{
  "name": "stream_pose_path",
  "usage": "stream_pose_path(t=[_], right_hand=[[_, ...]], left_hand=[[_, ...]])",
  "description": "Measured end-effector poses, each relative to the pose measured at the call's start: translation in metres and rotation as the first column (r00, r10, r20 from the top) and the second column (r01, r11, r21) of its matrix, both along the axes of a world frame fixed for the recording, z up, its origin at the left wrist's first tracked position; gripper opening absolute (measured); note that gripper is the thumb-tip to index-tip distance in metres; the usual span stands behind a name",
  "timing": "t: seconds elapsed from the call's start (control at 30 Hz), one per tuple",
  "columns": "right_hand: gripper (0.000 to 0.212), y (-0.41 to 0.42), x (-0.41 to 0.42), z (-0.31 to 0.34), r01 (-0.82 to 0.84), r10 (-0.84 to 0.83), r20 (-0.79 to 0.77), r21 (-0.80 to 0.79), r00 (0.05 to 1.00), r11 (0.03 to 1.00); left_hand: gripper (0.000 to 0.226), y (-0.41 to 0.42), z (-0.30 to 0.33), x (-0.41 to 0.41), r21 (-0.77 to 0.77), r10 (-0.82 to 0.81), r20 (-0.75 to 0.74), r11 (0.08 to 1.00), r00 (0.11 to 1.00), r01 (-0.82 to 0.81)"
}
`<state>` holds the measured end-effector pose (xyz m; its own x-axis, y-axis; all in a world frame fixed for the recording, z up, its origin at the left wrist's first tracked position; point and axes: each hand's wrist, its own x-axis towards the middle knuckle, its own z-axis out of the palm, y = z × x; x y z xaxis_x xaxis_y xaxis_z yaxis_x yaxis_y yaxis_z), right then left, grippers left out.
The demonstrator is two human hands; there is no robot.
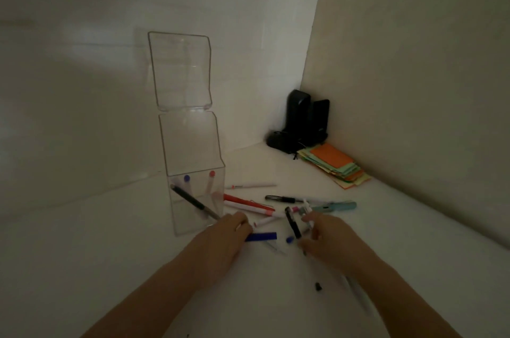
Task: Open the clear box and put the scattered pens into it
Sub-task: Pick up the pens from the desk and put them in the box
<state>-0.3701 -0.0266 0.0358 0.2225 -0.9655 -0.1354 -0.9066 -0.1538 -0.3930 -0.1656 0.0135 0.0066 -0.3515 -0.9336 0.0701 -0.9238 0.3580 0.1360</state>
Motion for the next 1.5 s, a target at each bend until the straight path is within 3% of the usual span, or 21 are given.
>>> stream_pose_path(t=[0.07,0.17,0.3,0.4,0.57,0.7,0.77,0.87,0.93,1.0,1.07,1.13,1.2,1.37,1.5], right_hand=[[0.050,0.006,0.013,-0.010,-0.009,0.008,-0.056,-0.033,0.998,0.999],[0.047,0.010,0.018,-0.019,-0.022,0.019,-0.046,-0.061,0.999,0.998],[0.039,-0.001,0.003,-0.016,0.110,-0.110,0.006,-0.152,0.994,0.982],[0.025,-0.008,-0.005,-0.018,0.131,-0.147,-0.067,-0.205,0.987,0.970],[0.028,-0.014,0.004,-0.031,0.041,-0.096,-0.253,-0.214,0.963,0.976],[0.027,-0.018,0.009,-0.028,0.016,-0.060,-0.264,-0.163,0.963,0.987],[0.024,-0.018,0.014,-0.016,0.048,-0.064,-0.116,-0.141,0.991,0.989],[0.019,-0.018,0.028,0.020,0.106,-0.034,0.317,-0.215,0.948,0.971],[0.025,-0.015,0.045,0.050,0.106,0.065,0.636,-0.227,0.769,0.968],[0.025,-0.009,0.066,0.079,0.033,0.188,0.830,-0.241,0.526,0.970],[0.022,-0.007,0.089,0.097,-0.044,0.236,0.912,-0.235,0.335,0.971],[0.020,-0.009,0.114,0.102,-0.034,0.214,0.955,-0.212,0.204,0.977],[0.019,-0.011,0.136,0.101,0.003,0.181,0.978,-0.183,0.107,0.983],[0.016,-0.019,0.166,0.085,-0.046,0.182,0.974,-0.178,0.132,0.983],[0.010,-0.025,0.172,0.075,-0.089,0.201,0.945,-0.183,0.259,0.979]], left_hand=[[0.046,-0.008,-0.004,-0.010,-0.023,0.030,0.006,0.999,1.000,-0.030],[0.039,-0.020,-0.005,-0.019,-0.036,0.014,0.087,0.999,0.996,-0.011],[0.032,-0.030,0.000,-0.023,-0.032,-0.018,0.249,0.999,0.968,0.027],[0.028,-0.026,0.000,-0.023,-0.017,-0.063,0.229,0.997,0.971,0.069],[0.023,-0.014,0.006,-0.021,-0.075,0.052,-0.179,0.995,0.982,-0.067],[0.016,-0.002,0.021,-0.010,-0.023,0.071,-0.531,0.995,0.845,-0.098],[0.024,0.006,0.043,-0.002,-0.043,0.029,-0.720,0.995,0.693,-0.085],[0.024,0.016,0.091,0.011,-0.139,-0.044,-0.873,0.977,0.486,-0.162],[0.024,0.019,0.118,0.023,-0.216,-0.090,-0.902,0.941,0.423,-0.260],[0.029,0.014,0.132,0.035,-0.249,-0.109,-0.915,0.909,0.387,-0.334],[0.030,0.005,0.136,0.048,-0.201,-0.073,-0.945,0.900,0.319,-0.388],[0.023,-0.003,0.132,0.058,-0.109,-0.017,-0.975,0.905,0.220,-0.411],[0.015,-0.007,0.125,0.060,-0.031,0.051,-0.980,0.916,0.192,-0.400],[0.014,-0.011,0.106,0.059,-0.006,0.137,-0.944,0.903,0.301,-0.430],[0.029,-0.016,0.094,0.066,-0.044,0.114,-0.938,0.898,0.328,-0.439]])
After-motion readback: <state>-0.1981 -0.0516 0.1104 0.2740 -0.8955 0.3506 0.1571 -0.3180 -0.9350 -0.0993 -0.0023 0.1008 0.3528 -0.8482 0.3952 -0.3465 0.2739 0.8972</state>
